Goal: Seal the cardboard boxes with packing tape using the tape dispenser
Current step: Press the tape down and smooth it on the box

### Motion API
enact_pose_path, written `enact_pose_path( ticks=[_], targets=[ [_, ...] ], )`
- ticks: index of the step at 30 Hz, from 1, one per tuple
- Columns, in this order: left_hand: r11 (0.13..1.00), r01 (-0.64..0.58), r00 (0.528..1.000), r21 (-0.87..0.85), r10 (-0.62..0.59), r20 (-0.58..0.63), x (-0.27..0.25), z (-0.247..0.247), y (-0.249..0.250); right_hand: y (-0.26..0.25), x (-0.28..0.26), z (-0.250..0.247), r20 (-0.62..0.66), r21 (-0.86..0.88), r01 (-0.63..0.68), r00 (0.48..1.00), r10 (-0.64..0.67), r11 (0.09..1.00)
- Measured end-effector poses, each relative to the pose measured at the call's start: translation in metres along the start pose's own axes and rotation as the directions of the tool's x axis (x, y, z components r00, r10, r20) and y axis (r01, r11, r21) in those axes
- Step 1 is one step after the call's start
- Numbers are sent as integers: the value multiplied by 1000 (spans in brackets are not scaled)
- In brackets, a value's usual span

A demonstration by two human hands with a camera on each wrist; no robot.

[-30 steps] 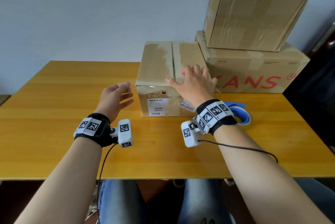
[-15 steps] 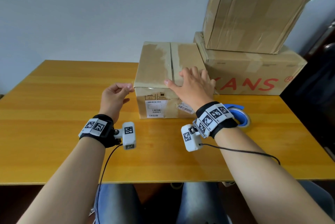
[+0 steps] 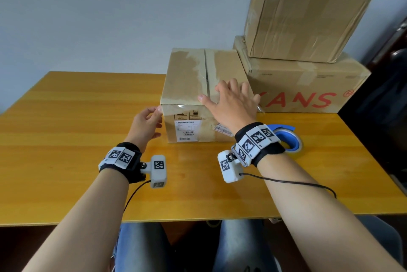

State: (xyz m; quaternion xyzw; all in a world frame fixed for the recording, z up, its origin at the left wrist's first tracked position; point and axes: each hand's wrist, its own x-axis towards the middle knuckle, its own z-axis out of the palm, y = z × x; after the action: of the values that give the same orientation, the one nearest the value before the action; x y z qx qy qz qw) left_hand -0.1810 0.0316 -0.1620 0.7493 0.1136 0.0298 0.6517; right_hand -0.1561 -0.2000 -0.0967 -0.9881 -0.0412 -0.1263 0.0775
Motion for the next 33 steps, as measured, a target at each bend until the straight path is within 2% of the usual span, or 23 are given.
enact_pose_path(
  ticks=[2,7,12,18,22,25,27,29,31,33],
  targets=[
    [999,43,999,-23,-42,14,1,-2,6,0,0,0,1,2,1,1000,-1,1000],
    [998,-27,999,-50,29,29,-1,5,26,1,0,0,1,4,7,1000,-7,1000],
    [985,93,996,-149,-92,9,-4,11,33,1,0,2,-3,6,5,1000,-5,1000],
    [980,187,982,-62,-188,-13,-4,25,41,1,0,3,-5,-2,6,1000,-6,1000],
    [969,240,970,49,-242,20,-3,21,37,1,-1,2,0,-7,5,1000,-5,1000],
    [976,192,981,106,-193,-5,-8,17,43,1,-2,1,4,2,5,1000,-5,1000],
    [992,126,991,15,-125,-56,-13,17,51,1,-2,1,5,2,7,1000,-7,1000],
    [996,88,996,-25,-88,-22,-19,20,60,1,-2,1,0,0,6,1000,-6,1000],
    [996,78,997,40,-79,18,-20,23,63,1,-1,1,-2,1,6,1000,-6,1000],
    [994,46,999,94,-46,-7,-20,24,63,2,-1,1,3,3,0,1000,0,1000]
  ],
)
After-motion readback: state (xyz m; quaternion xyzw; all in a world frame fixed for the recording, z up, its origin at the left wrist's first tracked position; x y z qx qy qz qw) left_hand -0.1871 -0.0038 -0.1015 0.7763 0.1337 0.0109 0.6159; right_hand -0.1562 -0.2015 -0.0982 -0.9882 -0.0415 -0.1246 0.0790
